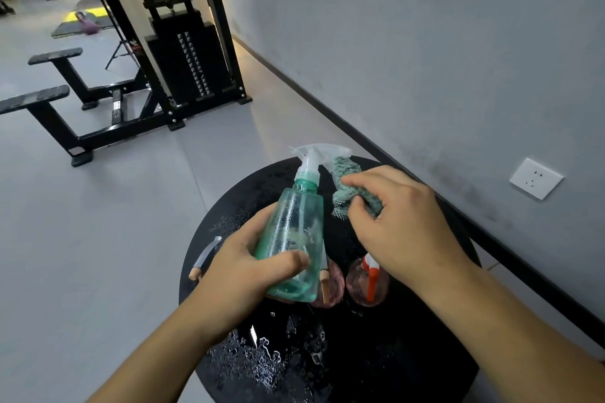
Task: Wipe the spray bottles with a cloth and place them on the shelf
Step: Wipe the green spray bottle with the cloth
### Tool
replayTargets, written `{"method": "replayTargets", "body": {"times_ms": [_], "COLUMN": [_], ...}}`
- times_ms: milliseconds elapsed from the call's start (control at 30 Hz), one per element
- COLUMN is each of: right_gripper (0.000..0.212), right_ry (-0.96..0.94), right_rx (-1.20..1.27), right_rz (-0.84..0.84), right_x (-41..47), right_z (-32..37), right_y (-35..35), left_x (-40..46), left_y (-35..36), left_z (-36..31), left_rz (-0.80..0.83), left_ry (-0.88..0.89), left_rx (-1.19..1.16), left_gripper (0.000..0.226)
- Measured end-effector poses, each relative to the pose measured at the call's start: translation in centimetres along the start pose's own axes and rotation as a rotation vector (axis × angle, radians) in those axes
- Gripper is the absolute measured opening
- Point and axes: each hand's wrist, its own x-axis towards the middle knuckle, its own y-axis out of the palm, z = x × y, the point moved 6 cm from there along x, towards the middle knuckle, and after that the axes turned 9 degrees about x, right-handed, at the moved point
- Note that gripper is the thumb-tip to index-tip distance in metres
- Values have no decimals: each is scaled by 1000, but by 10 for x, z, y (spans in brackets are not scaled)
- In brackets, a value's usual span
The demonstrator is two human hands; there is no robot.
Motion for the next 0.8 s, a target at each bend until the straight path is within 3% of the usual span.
{"method": "replayTargets", "body": {"times_ms": [167, 367, 500, 667, 800], "right_gripper": [33, 31, 32, 32, 33], "right_ry": [-11, 26, 12, 50, 22], "right_rx": [29, 10, 19, 4, 3], "right_rz": [-52, 39, -40, 69, -35], "right_x": [3, 1, 7, 2, 6], "right_z": [1, -2, -1, -3, -1], "right_y": [-4, 2, -4, 3, -3], "left_x": [-2, 1, 2, 2, 2], "left_y": [0, -1, 3, 1, 7], "left_z": [-2, 0, 0, 0, -1], "left_rz": [9, -15, -3, -13, -11], "left_ry": [21, 22, 36, 36, 40], "left_rx": [-2, -32, -1, -33, 15], "left_gripper": [68, 67, 67, 65, 65]}}
